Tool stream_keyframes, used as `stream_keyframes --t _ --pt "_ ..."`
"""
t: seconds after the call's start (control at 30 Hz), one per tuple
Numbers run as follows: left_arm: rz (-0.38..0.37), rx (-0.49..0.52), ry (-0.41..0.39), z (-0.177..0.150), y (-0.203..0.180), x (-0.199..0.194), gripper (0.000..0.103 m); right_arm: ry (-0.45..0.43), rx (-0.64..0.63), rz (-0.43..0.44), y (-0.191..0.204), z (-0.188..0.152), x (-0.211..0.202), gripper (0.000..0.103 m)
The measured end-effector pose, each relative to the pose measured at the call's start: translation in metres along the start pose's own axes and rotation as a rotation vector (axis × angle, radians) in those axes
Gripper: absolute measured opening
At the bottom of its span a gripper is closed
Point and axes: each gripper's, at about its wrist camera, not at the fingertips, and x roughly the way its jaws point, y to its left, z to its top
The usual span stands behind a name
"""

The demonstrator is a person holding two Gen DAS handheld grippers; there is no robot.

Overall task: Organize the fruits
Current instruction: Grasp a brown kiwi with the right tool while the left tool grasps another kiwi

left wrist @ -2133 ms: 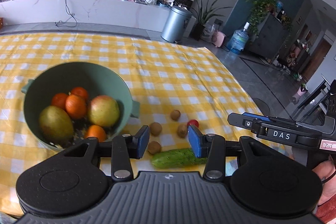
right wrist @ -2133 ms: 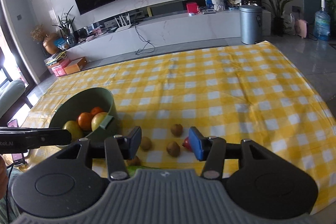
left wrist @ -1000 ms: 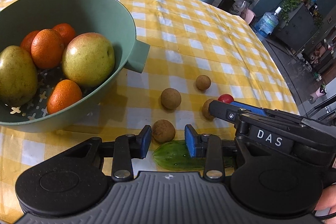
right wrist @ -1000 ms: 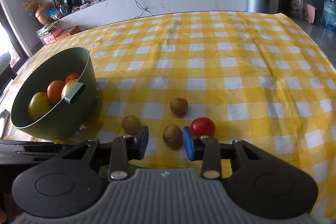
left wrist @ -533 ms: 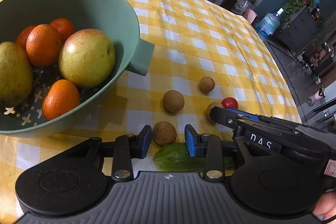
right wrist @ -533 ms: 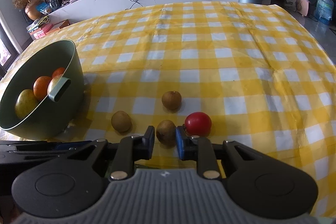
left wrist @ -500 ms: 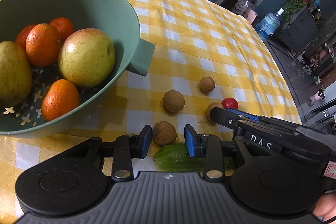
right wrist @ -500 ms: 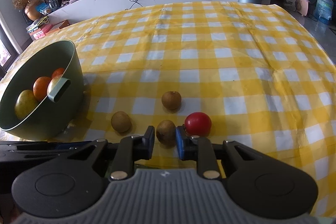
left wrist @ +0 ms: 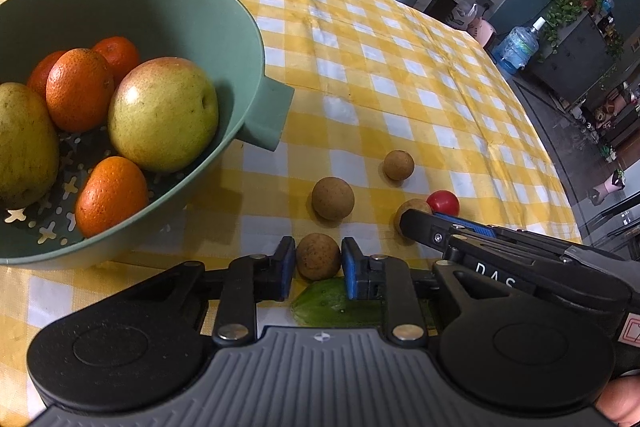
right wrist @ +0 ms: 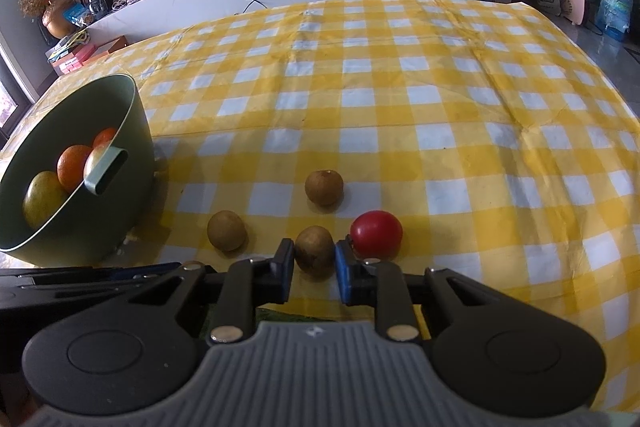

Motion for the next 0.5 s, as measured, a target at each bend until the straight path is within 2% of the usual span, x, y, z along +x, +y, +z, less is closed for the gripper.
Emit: stream_keyframes --t 0.33,0.5 --pt "0.016 0.038 -0.061 -0.002 -0.008 -0.024 0.027 -0.042 -0.013 -0.001 0.002 -0.002 -0.01 0.018" --pt "0.01 0.049 -0.1 -0.001 -0.011 -0.044 0.027 -0.093 -0.045 0.007 0.007 -0.005 -0.021 0.018"
